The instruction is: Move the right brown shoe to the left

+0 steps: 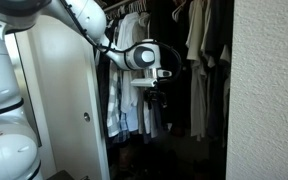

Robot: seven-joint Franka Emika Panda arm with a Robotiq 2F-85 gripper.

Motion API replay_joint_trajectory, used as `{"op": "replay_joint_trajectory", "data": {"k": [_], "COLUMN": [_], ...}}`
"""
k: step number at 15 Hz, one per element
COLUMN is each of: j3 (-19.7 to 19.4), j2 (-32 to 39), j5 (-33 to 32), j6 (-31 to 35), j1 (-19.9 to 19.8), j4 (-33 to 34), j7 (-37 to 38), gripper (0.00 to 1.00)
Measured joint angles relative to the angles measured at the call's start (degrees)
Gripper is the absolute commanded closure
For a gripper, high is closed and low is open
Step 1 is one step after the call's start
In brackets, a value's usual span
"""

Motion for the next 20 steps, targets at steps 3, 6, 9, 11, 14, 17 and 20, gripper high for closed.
{"op": "replay_joint_trajectory", "data": {"k": [3, 6, 9, 11, 14, 17, 20], "j3": [-2.64, -3.69, -3.62, -2.93, -2.30, -2.19, -2.10], "j2": [6.17, 11.90, 17.61, 21.49, 25.20, 25.41, 25.57], "j5": [2.59, 2.73, 4.90, 8.17, 9.63, 9.63, 9.55], "j6": [-0.65, -0.90, 0.23, 3.09, 4.61, 4.61, 4.67], "j1": [-2.14, -4.77, -7.17, -8.50, -9.20, -9.23, -9.24], "j4": [4.94, 8.83, 11.49, 12.53, 13.99, 14.65, 14.81], "j7": [-7.86, -13.30, -17.90, -19.79, -20.43, -20.43, -20.43], "gripper": [0.00, 0.00, 0.00, 0.00, 0.00, 0.00, 0.00]}}
